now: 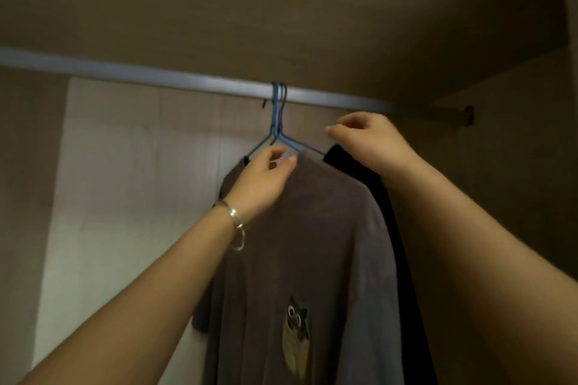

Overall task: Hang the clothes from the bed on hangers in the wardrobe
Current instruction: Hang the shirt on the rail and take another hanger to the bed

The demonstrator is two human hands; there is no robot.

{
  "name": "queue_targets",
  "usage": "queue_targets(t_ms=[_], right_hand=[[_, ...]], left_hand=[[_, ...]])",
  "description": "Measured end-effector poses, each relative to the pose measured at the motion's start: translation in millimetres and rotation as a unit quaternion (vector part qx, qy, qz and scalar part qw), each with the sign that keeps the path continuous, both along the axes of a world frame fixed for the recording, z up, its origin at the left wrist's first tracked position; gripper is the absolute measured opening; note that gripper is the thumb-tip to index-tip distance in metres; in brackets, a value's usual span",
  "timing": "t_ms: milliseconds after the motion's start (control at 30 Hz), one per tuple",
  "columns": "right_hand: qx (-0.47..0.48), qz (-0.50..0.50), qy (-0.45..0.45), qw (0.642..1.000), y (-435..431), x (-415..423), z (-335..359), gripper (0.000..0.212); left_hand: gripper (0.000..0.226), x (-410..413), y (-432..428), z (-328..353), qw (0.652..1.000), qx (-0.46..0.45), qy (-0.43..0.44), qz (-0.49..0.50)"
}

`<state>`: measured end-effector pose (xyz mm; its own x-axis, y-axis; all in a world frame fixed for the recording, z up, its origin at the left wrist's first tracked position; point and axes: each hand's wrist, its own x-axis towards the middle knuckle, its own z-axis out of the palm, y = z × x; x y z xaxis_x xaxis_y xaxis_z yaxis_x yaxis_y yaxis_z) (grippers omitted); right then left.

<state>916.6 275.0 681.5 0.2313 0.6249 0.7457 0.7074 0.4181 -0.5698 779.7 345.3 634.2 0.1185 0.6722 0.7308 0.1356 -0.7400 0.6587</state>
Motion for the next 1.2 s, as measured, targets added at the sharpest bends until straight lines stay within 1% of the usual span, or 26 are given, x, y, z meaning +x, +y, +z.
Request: queue_targets(t_ms=[67,133,200,267,300,333,400,433,467,533,567,633,700,767,800,833,900,967,1033,1100,1133,1167,1200], right_hand=[[-0.12,0.04,-0.007,0.992,13,-10,21,0.033],[-0.219,0.069,-0.009,0.973,22,-20,32,0.025],[-0.286,0.096,-0.008,0.953,28,-29,36,0.016],[-0.311,0.124,0.01,0.942,32,-35,36,0.014],[-0.304,0.122,0.017,0.945,36,-38,36,0.013],[-0.284,0.107,0.006,0.953,40,-40,36,0.018],[-0.227,0.043,-0.064,0.971,46,-50,37,0.027],[-0.204,0.011,-0.106,0.973,48,-56,38,0.031],[-0.194,-0.004,-0.121,0.974,48,-63,41,0.033],[-0.158,0.014,-0.094,0.983,45,-74,49,0.034],[-0.146,0.045,-0.068,0.986,40,-80,54,0.034],[-0.114,0.13,0.015,0.985,33,-88,60,0.036],[-0.089,0.192,0.095,0.973,26,-97,55,0.033],[-0.073,0.226,0.139,0.961,23,-114,43,0.016],[-0.07,0.245,0.156,0.954,21,-123,36,0.012],[-0.071,0.269,0.175,0.944,18,-132,28,0.014],[-0.081,0.3,0.204,0.928,18,-146,11,0.015],[-0.095,0.301,0.199,0.928,22,-155,-5,0.022],[-0.112,0.322,0.192,0.92,25,-165,-21,0.024],[-0.127,0.35,0.187,0.909,24,-176,-35,0.023],[-0.133,0.378,0.196,0.895,22,-182,-40,0.024],[-0.143,0.419,0.211,0.872,20,-189,-45,0.027],[-0.155,0.46,0.224,0.845,18,-196,-49,0.03]], left_hand=[[0.039,4,10,20,0.999,-0.046,0.012,0.008],[0.042,2,22,31,0.996,-0.08,0.022,0.014],[0.044,-5,33,34,0.994,-0.094,0.039,0.033],[0.041,-14,40,33,0.992,-0.111,0.037,0.039],[0.038,-18,41,34,0.992,-0.12,0.03,0.036],[0.035,-23,40,35,0.991,-0.129,0.023,0.031],[0.03,-31,33,39,0.99,-0.142,0.014,0.007],[0.026,-35,28,42,0.989,-0.145,0.01,-0.006],[0.021,-40,23,45,0.989,-0.145,0.012,-0.008],[0.014,-51,13,50,0.99,-0.138,0.018,-0.004],[0.015,-57,6,52,0.99,-0.137,0.017,-0.005],[0.021,-73,-9,56,0.99,-0.14,0.019,-0.014],[0.03,-89,-25,60,0.99,-0.138,0.014,-0.03],[0.037,-105,-46,61,0.99,-0.13,0.039,-0.035],[0.04,-113,-56,60,0.989,-0.127,0.073,-0.034],[0.046,-119,-66,59,0.984,-0.131,0.119,-0.03],[0.053,-130,-82,53,0.963,-0.15,0.225,0.006],[0.046,-135,-96,44,0.937,-0.183,0.295,0.051],[0.033,-136,-110,33,0.922,-0.214,0.312,0.08],[0.01,-134,-125,25,0.912,-0.233,0.311,0.13],[0.004,-135,-132,23,0.903,-0.241,0.314,0.168],[0.011,-137,-139,21,0.89,-0.245,0.319,0.215],[0.01,-140,-147,20,0.871,-0.247,0.328,0.27]])
